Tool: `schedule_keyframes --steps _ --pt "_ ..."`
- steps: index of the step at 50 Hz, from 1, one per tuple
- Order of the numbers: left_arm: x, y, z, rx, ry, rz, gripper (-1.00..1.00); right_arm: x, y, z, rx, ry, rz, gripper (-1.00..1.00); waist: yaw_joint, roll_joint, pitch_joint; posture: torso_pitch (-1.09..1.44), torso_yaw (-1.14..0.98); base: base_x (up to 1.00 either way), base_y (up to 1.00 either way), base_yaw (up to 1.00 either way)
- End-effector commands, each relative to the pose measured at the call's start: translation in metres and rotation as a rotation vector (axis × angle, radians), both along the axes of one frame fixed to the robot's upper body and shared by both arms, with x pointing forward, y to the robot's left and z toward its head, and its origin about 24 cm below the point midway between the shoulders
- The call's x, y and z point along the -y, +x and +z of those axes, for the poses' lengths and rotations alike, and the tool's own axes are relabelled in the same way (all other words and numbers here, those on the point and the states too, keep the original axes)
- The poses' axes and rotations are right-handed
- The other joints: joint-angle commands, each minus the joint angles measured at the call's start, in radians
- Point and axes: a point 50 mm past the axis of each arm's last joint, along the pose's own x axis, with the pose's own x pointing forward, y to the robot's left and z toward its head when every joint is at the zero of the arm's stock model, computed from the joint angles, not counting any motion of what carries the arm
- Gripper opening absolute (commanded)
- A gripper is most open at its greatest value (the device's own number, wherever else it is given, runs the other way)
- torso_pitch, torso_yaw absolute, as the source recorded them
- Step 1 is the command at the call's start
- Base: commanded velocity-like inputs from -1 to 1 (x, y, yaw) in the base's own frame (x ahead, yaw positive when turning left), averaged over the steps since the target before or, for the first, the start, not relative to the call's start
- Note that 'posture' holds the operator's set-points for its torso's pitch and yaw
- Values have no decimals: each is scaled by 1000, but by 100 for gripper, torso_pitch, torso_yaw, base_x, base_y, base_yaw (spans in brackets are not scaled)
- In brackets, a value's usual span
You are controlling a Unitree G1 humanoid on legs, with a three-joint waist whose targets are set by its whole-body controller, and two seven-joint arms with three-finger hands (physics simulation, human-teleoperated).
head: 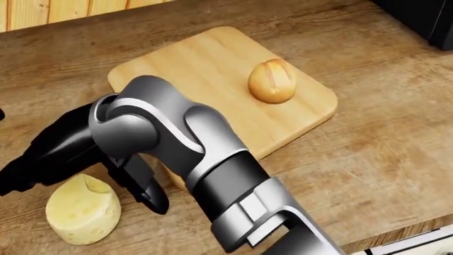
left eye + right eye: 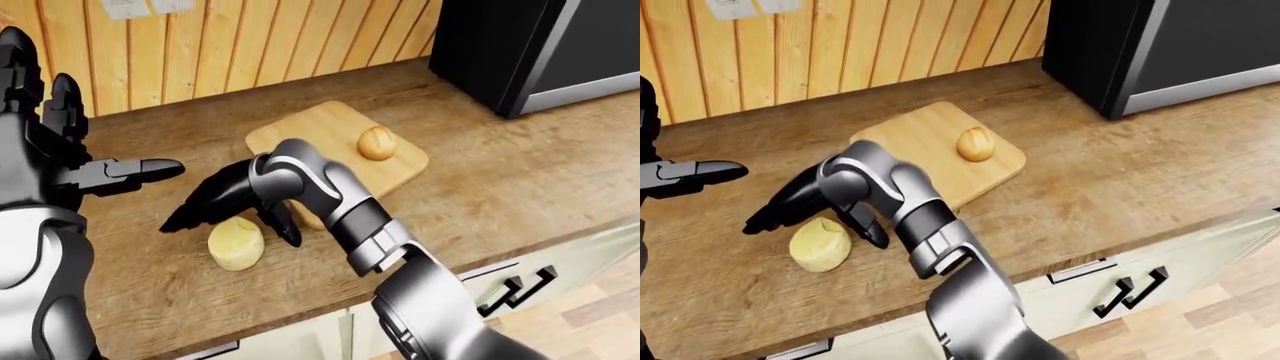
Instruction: Place the bread and cheese on the cutting board.
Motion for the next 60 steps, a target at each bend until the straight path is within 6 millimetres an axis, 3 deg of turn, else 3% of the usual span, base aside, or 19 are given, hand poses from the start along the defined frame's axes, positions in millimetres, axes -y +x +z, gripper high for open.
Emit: schedule_keyframes --steps 1,15,17,19,20,22,23,24,26,36,42,60 --pt "1 -6 14 76 30 8 100 -4 -5 6 -9 13 26 91 -1 9 -19 0 0 0 0 0" --pt "1 -7 15 75 30 9 100 -11 -21 13 -21 3 68 76 -13 15 -8 0 0 0 0 0" --pt "0 -7 15 75 30 9 100 -12 -23 13 -20 0 73 61 -14 16 -7 0 0 0 0 0" --pt "0 -7 15 76 29 9 100 -12 -23 13 -15 -4 78 29 -16 17 -6 0 0 0 0 0" --pt "0 -7 15 76 29 10 100 -12 -23 13 -13 -6 79 -17 -16 18 -5 0 0 0 0 0" --pt "0 -7 15 76 29 10 100 -13 -23 14 -11 -6 82 -25 -17 20 -6 0 0 0 0 0" --pt "1 -7 15 76 29 9 100 -13 -24 14 -11 -5 83 -39 -18 21 -6 0 0 0 0 0" --pt "0 -7 15 76 29 9 100 -13 -24 14 -10 -5 84 -72 -18 22 -6 0 0 0 0 0" --pt "1 -8 15 76 29 10 100 -13 -24 13 -8 -6 85 -100 -18 24 -6 0 0 0 0 0" --pt "1 -8 15 77 28 9 100 -10 -21 14 4 -6 91 -100 -12 28 -8 0 0 0 0 0" --pt "1 -7 15 77 28 8 100 -10 -18 24 15 5 88 -100 -10 27 -10 0 0 0 0 0" --pt "1 -7 16 78 29 6 100 -8 -5 84 87 97 57 -100 -2 19 -9 0 0 0 0 0"
